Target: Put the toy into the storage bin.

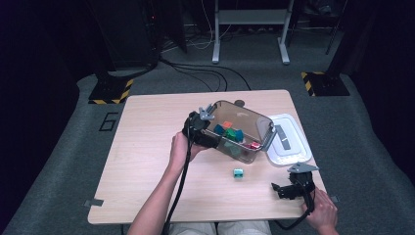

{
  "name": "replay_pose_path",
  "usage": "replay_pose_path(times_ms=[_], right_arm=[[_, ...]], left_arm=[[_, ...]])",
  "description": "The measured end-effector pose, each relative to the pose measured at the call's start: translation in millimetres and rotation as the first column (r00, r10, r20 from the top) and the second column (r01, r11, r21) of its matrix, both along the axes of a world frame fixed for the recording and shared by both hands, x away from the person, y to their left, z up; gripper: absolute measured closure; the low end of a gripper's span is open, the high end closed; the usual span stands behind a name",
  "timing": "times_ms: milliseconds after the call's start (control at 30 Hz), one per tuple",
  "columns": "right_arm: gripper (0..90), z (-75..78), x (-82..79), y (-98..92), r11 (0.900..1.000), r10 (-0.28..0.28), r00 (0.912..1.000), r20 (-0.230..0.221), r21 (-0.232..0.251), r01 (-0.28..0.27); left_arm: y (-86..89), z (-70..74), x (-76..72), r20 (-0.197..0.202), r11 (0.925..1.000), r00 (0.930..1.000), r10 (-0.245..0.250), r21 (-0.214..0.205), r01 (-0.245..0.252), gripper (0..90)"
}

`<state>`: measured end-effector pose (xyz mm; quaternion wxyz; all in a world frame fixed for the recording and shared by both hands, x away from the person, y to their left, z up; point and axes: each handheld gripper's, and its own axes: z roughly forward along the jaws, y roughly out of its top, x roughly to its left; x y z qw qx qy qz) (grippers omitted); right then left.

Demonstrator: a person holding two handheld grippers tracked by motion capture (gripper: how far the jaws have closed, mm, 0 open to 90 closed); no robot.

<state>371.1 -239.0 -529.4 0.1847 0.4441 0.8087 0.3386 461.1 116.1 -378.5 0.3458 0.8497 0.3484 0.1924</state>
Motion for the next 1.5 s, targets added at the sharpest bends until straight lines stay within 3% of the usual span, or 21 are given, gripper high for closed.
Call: replay_pose_path(times_ms=[267,567,633,900,1167,1500], right_arm=[[0.0,0.0,0.0,0.0,1.0,0.0,1.0,0.0,0.0,0.0],[0.0,0.0,-0.1,0.1,1.0,-0.002,1.0,-0.001,0.001,0.002],[0.0,0.0,-0.1,0.1,1.0,-0.002,1.0,-0.001,0.001,0.002],[0.0,0.0,0.0,0.0,1.0,0.0,1.0,0.0,0.0,0.0],[0.0,0.0,-0.1,0.1,1.0,-0.001,1.0,-0.001,0.001,0.001],[0.0,0.0,0.1,-0.1,1.0,0.001,1.0,0.001,-0.001,-0.001]], left_arm=[[-0.4,-26.1,-15.7,-0.027,0.9996,0.9995,-0.017,-0.025,0.016,13.6],[-20.5,-61.9,-29.4,-0.066,0.9968,0.9954,-0.069,-0.045,0.066,13.1],[-24.3,-68.2,-32.1,-0.07,0.9958,0.9935,-0.09,-0.026,0.088,13.2],[-42.7,-97.1,-38.1,-0.11,0.9888,0.9832,-0.145,-0.049,0.141,11.1],[-56.0,-113.9,-42.0,-0.124,0.9847,0.9773,-0.172,-0.05,0.167,11.1],[-70.2,-125.0,-42.5,-0.142,0.9802,0.9701,-0.197,-0.051,0.192,9.8]])
